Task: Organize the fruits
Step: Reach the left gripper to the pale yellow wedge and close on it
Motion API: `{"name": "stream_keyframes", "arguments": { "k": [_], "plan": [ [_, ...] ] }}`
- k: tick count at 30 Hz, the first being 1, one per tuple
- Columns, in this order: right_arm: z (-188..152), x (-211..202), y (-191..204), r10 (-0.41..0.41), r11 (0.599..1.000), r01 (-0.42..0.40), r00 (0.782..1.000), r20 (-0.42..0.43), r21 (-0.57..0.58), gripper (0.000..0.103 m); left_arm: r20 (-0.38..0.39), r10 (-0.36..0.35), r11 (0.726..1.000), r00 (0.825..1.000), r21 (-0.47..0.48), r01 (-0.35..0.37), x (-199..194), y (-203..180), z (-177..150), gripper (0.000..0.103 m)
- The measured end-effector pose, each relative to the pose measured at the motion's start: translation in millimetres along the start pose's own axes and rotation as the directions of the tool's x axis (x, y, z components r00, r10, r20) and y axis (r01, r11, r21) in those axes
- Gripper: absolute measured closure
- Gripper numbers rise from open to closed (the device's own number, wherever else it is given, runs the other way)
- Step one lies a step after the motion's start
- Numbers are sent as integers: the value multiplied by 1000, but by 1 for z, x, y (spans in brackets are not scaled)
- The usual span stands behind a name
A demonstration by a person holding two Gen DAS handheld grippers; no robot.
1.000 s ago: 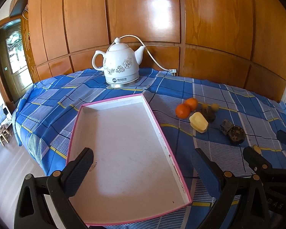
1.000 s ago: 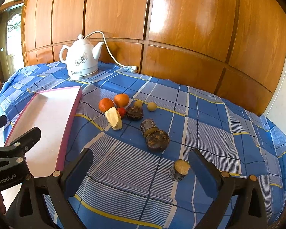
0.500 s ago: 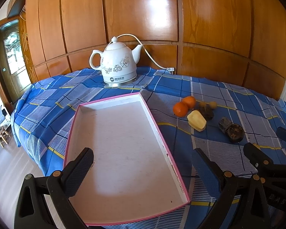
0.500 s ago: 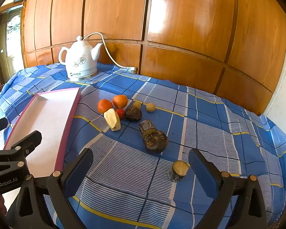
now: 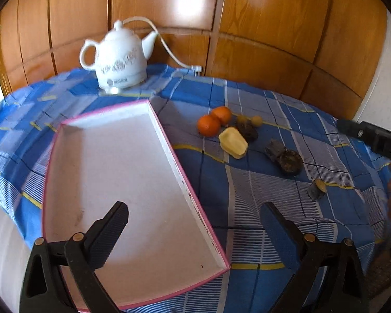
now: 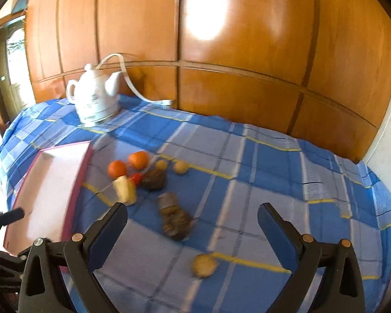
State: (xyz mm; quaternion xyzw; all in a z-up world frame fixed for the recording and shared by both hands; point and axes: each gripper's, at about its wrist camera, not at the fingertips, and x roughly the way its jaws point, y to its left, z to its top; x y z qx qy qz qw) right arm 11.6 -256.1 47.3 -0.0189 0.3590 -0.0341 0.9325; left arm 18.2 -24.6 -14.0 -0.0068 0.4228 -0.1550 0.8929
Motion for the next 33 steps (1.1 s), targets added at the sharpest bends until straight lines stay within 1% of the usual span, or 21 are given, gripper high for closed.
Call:
{"name": "stream_keyframes", "arguments": {
  "k": [2, 4, 5, 6, 8, 9, 11, 13, 15, 18, 22, 25, 28, 29, 31, 33],
  "plan": [
    [9, 5, -20, -18, 1000, 18, 1000, -16, 2, 1, -38, -23, 999, 999, -25, 22, 6, 4, 2, 12],
    [14, 13, -39, -49, 999, 49, 998, -26, -10, 1, -70, -52, 998, 996, -35, 50, 12, 5, 6, 22],
    [15, 17, -45, -62, 998, 61, 998, -32, -13, 3, -78, -64, 998, 995, -32, 62, 13, 4, 8, 26],
    [14, 21, -53, -71, 997, 70, 997, -40, -12, 6, -81, -72, 997, 994, -30, 70, 14, 3, 12, 27],
    [10, 34, -71, -68, 998, 69, 995, -70, 10, 13, -85, -86, 996, 993, -15, 85, 17, -2, 20, 30],
    [7, 39, -77, -65, 997, 67, 994, -83, 24, 13, -88, -95, 995, 992, -6, 95, 19, -7, 25, 35],
    [-1, 49, -90, -41, 996, 50, 993, -114, 71, 20, -100, -108, 994, 989, -3, 109, 25, -11, 35, 46],
    [-6, 58, -99, -21, 993, 40, 987, -162, 114, 24, -118, -127, 992, 985, -16, 125, 35, -16, 48, 52],
    [-5, 59, -101, -9, 992, 28, 988, -157, 121, 25, -139, -145, 989, 980, -40, 141, 48, -19, 58, 59],
    [-4, 57, -99, 10, 992, 9, 989, -146, 128, 26, -162, -157, 986, 974, -74, 147, 68, -27, 71, 59],
    [-3, 58, -92, 35, 994, -20, 989, -145, 108, 26, -182, -141, 987, 973, -106, 123, 95, -36, 84, 50],
    [-2, 59, -92, 52, 993, -35, 988, -146, 114, 26, -201, -120, 990, 972, -103, 101, 113, -42, 88, 50],
    [-1, 59, -93, 59, 992, -42, 988, -143, 118, 26, -218, -93, 994, 971, -82, 77, 133, -47, 90, 53],
    [0, 59, -93, 63, 992, -46, 988, -142, 119, 26, -224, -89, 994, 970, -81, 72, 139, -48, 90, 56],
    [0, 60, -93, 76, 991, -57, 986, -150, 124, 26, -235, -81, 995, 969, -82, 63, 149, -45, 88, 67],
    [0, 62, -91, 87, 991, -69, 984, -158, 117, 34, -224, -105, 991, 969, -108, 82, 150, -39, 88, 68]
  ]
}}
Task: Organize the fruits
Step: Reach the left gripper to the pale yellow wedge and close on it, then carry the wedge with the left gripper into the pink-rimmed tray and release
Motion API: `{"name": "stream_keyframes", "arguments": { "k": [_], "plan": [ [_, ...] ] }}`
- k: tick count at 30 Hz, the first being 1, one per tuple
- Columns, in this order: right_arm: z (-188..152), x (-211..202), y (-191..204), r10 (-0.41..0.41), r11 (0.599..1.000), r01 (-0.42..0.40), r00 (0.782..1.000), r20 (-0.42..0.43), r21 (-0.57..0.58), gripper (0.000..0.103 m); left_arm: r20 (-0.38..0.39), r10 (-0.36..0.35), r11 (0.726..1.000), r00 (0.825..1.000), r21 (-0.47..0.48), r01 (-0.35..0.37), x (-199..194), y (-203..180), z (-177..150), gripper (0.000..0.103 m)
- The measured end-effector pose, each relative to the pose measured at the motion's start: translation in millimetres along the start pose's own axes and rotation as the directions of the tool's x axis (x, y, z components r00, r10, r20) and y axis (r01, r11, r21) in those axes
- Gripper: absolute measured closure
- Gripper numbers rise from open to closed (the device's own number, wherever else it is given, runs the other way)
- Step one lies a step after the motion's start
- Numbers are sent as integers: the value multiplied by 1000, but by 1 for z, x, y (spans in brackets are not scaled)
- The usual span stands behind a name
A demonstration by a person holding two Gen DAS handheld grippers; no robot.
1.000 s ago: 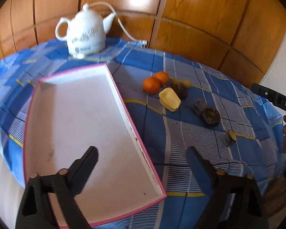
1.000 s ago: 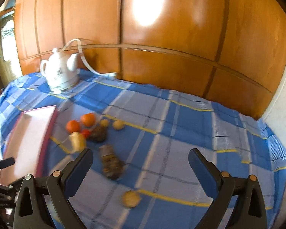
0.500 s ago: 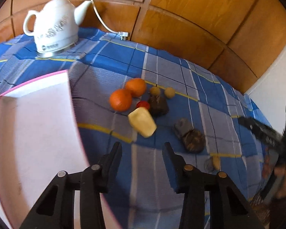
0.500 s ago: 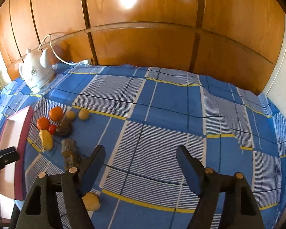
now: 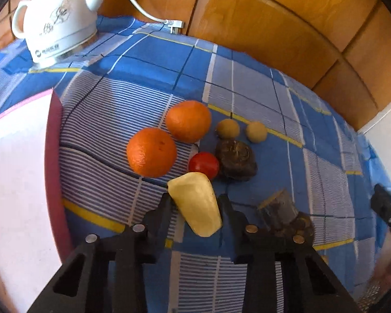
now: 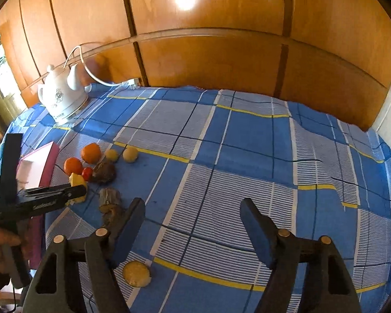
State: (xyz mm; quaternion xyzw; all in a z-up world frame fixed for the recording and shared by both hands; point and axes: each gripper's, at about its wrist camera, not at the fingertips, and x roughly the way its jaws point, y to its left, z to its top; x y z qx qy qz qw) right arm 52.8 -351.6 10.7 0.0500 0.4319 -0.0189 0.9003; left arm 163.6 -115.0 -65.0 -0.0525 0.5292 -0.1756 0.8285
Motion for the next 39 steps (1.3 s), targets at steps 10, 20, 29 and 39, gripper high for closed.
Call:
{"name": "stream_keyframes", "arguments": {
  "k": [10, 20, 29, 39],
  "plan": [
    [-10, 27, 18, 243, 967, -255, 946, -215, -28, 64, 73, -74, 993, 995, 97, 67, -41, -5, -30, 72],
    [-42, 47, 59, 148, 943, -247, 912, -382, -225, 64, 135, -117, 990, 984, 90, 105, -92, 23, -55, 72],
    [-59, 54, 76, 72, 929, -205, 916, -394, -307, 69, 197, -43, 999, 980, 13, 42, -120, 81, -57, 72],
    [-68, 54, 83, 50, 925, -186, 923, -380, -330, 69, 191, 145, 984, 971, -135, -120, -98, 157, -23, 71]
  ]
}}
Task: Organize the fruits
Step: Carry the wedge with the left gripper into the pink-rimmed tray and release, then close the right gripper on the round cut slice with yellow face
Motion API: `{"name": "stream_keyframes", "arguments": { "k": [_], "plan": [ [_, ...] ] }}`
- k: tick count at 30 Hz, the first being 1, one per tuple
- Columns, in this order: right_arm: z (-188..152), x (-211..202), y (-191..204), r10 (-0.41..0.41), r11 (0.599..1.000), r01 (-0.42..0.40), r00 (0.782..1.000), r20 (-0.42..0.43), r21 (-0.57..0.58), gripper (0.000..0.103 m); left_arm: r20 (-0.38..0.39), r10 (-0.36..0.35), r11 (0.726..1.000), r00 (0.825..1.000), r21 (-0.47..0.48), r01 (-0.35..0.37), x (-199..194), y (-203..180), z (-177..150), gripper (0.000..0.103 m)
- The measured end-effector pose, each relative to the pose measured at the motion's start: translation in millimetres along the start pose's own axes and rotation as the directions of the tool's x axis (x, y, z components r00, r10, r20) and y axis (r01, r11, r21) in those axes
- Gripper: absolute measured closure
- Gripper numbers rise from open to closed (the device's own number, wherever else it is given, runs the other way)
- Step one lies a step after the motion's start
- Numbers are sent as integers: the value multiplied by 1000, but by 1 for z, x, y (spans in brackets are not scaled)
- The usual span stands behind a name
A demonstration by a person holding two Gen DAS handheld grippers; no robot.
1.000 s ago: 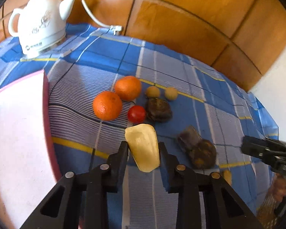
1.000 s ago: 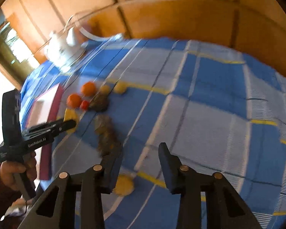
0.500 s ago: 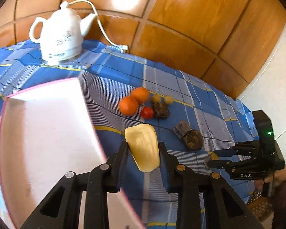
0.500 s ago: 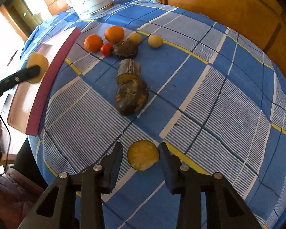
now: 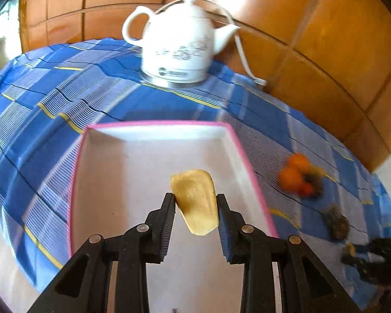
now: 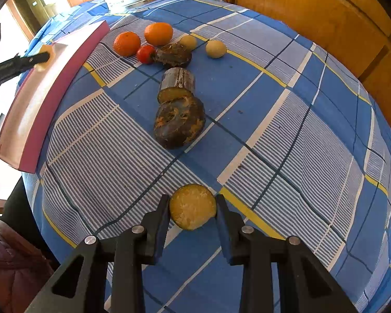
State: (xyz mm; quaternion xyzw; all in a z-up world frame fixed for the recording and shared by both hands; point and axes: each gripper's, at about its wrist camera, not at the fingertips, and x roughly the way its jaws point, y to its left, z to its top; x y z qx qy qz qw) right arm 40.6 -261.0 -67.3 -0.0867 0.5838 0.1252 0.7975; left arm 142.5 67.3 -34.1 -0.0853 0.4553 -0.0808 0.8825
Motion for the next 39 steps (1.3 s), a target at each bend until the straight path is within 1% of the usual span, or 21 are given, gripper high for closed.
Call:
{"name": "stream_keyframes", "arguments": {
  "k": [3, 6, 7, 10, 12, 15, 18, 20, 23, 25, 30, 39],
  "plan": [
    [4, 2, 2, -6, 1000, 6, 1000, -2, -6, 69, -1, 19, 1000, 1000, -12, -19, 14, 7, 12, 71],
    [4, 5, 5, -11, 1000, 11, 1000, -3, -11, 69, 2, 61, 998, 998, -17, -61, 23, 12, 22, 70],
    [4, 5, 6, -13, 1000, 13, 1000, -3, -15, 69, 2, 64, 998, 998, -27, -64, 24, 14, 23, 69],
    [4, 10, 7, -14, 1000, 14, 1000, -3, -19, 69, 39, 90, 995, 995, -52, -88, 14, 16, 19, 55],
    [3, 13, 8, -14, 1000, 14, 1000, -3, -19, 69, 51, 89, 994, 995, -61, -85, 7, 17, 16, 52],
    [3, 14, 9, -17, 1000, 17, 1000, -3, -23, 69, 59, 100, 993, 993, -71, -96, -6, 17, 5, 52],
    [3, 13, 10, -22, 999, 22, 1000, -3, -24, 69, 63, 118, 992, 991, -52, -115, -20, 11, -12, 49],
    [2, 13, 10, -22, 1000, 22, 1000, -2, -21, 69, 65, 121, 992, 991, -39, -118, -29, 6, -24, 42],
    [2, 12, 11, -28, 999, 28, 1000, -1, -22, 69, 78, 128, 992, 989, -3, -128, -42, -5, -41, 36],
    [2, 12, 12, -31, 999, 31, 1000, 0, -22, 69, 87, 135, 991, 987, 13, -137, -49, -11, -50, 36],
    [0, 11, 16, -46, 998, 46, 999, 4, -31, 69, 101, 113, 993, 988, 26, -117, -61, -23, -64, 33],
    [-4, 12, 27, -85, 995, 86, 996, 20, -59, 69, 80, 105, 993, 991, 36, -108, -63, -27, -72, 33]
  ]
}}
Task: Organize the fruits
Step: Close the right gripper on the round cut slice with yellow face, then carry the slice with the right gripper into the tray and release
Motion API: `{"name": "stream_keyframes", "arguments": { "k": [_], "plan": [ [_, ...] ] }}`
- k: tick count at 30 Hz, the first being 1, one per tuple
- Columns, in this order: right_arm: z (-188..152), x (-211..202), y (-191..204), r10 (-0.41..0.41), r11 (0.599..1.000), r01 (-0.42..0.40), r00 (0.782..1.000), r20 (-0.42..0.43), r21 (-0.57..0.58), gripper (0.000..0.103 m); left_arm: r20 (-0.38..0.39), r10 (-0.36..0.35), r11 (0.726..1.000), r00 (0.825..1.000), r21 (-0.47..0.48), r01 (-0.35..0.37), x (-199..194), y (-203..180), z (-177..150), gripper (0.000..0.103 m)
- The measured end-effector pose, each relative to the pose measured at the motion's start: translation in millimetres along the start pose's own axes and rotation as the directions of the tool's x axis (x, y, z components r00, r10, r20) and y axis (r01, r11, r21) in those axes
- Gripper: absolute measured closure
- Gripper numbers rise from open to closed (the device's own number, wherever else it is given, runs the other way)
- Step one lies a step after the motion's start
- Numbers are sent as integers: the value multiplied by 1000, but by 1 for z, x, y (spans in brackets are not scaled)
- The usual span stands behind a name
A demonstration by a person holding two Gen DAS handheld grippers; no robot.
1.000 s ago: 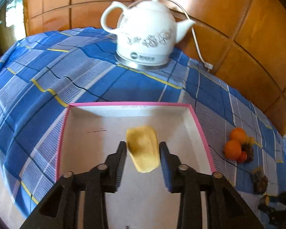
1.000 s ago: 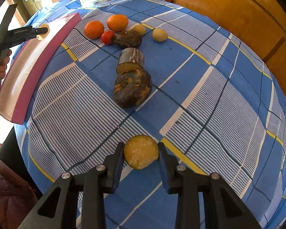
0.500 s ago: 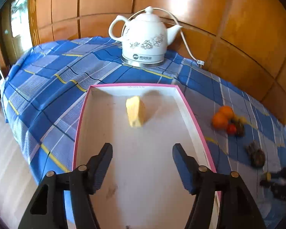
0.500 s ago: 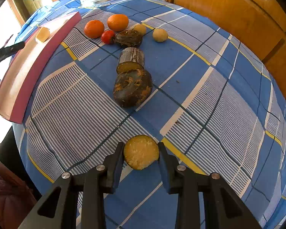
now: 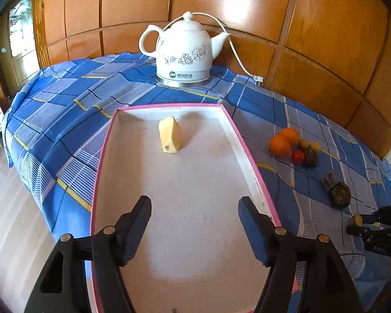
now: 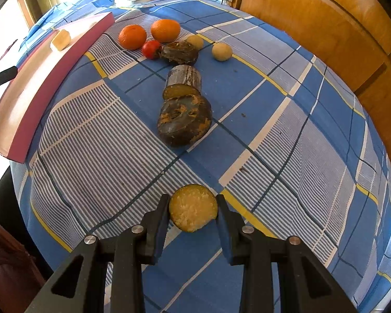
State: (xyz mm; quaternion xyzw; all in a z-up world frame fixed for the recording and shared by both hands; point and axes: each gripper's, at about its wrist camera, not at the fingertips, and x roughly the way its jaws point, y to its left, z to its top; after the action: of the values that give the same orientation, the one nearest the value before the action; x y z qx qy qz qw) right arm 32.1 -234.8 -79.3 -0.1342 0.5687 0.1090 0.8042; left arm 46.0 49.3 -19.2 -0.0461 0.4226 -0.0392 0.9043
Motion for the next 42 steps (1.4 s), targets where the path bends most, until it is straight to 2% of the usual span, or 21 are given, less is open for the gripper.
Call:
{"name": "stream_keyframes", "arguments": {
  "k": [16, 21, 24, 28, 36, 38, 42],
  "plan": [
    [4, -8, 11, -23, 1000, 23, 1000, -18, -18, 69, -2, -16, 1000, 1000, -26, 16, -3, 9, -6, 31],
    [11, -32, 34, 39, 998, -37, 998, 50, -52, 69, -2, -14, 999, 1000, -33, 14, -2, 11, -8, 30],
    [23, -45, 54, 93, 993, -85, 991, 100, -82, 69, -1, -13, 999, 1000, -40, 13, -2, 14, -9, 30],
    [46, -58, 85, 185, 978, -168, 970, 154, -122, 69, 2, -10, 998, 1000, -56, 10, -3, 21, -9, 30],
    [99, -57, 134, 293, 951, -262, 934, 204, -164, 69, 5, 9, 995, 1000, -100, -9, -4, 39, -10, 30],
    [115, -53, 146, 305, 947, -272, 929, 211, -169, 69, 6, 14, 994, 1000, -109, -14, -5, 43, -11, 30],
    [142, -38, 162, 297, 951, -267, 931, 212, -159, 69, 2, 17, 992, 1000, -125, -17, -4, 50, -13, 30]
  ]
}}
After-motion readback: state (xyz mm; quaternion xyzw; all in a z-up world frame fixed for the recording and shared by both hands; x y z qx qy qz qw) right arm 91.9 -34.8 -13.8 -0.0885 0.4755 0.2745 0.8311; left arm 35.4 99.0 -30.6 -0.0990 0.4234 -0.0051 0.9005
